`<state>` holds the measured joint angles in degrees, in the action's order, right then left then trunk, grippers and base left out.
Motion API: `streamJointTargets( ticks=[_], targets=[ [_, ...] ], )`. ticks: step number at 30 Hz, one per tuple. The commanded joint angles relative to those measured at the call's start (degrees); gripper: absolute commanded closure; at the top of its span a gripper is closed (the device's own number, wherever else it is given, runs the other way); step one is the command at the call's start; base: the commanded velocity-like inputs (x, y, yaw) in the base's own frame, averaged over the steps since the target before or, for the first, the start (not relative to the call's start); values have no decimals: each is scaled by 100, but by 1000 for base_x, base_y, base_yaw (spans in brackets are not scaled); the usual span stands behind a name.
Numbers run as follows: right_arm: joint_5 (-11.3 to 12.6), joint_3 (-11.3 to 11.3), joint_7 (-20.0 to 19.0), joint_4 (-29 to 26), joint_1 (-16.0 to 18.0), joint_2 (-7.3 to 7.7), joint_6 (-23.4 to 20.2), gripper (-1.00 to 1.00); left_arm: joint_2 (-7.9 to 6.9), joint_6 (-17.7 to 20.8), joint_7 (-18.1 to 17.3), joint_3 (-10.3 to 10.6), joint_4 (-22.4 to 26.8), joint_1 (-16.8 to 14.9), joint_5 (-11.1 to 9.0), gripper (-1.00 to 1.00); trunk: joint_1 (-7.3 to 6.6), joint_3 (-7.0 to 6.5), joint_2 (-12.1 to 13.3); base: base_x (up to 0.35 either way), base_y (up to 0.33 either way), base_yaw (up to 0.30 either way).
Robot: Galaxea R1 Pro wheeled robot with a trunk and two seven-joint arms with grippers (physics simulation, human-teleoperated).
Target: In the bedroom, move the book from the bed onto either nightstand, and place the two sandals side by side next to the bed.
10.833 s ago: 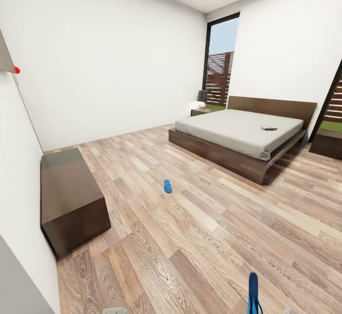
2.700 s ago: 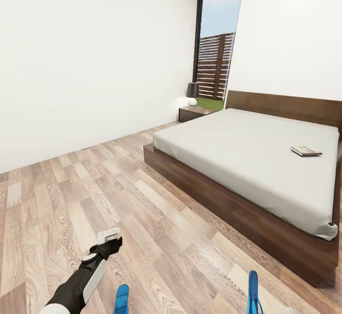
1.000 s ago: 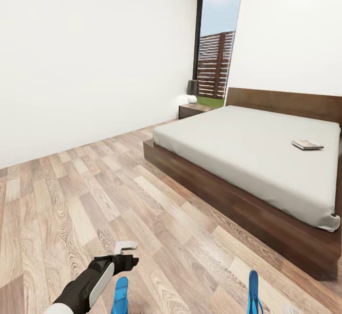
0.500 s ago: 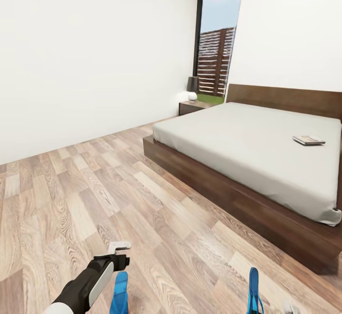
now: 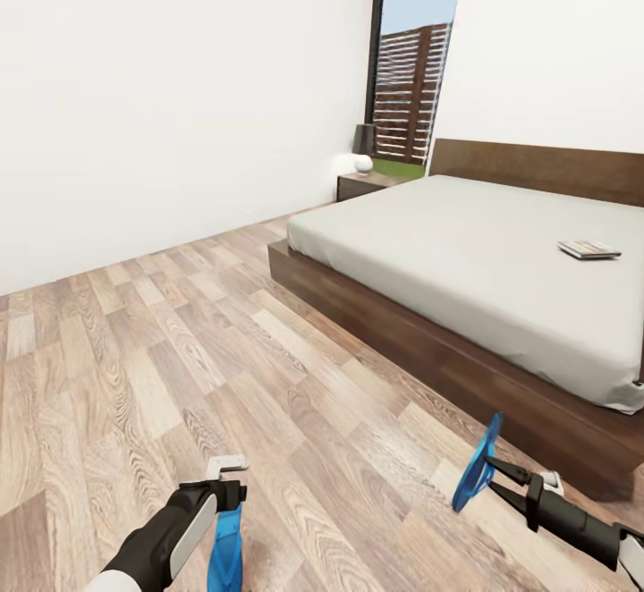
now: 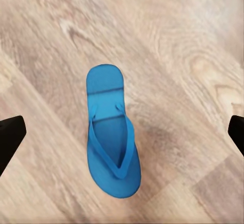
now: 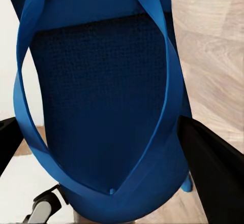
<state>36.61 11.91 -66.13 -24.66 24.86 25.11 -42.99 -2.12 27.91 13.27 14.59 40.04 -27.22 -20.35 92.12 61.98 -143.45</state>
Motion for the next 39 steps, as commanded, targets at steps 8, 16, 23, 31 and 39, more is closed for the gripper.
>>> streamJointTargets(
  ticks=[8,16,23,31,39],
  targets=[
    [107,12,-5,-19,1,30,-103,100,-25,578,-192,26,35,-3,-91,-100,-1,5,-2,0,0,0],
    [110,13,-6,-21,1,36,-104,100,-60,818,-599,10,202,-3,-83,-100,4,50,-5,0,0,0],
    [110,13,-6,-21,1,38,-103,100,-63,853,-598,-344,205,-3,-82,-100,22,205,-14,0,0,0],
    [110,13,-6,-21,1,38,-96,100,-56,843,-583,-454,206,-3,-69,-100,43,382,-25,0,0,0],
    [110,13,-6,-21,1,38,-96,100,-38,417,-4,-457,197,-3,-66,-100,43,382,-25,0,0,0]
  ],
)
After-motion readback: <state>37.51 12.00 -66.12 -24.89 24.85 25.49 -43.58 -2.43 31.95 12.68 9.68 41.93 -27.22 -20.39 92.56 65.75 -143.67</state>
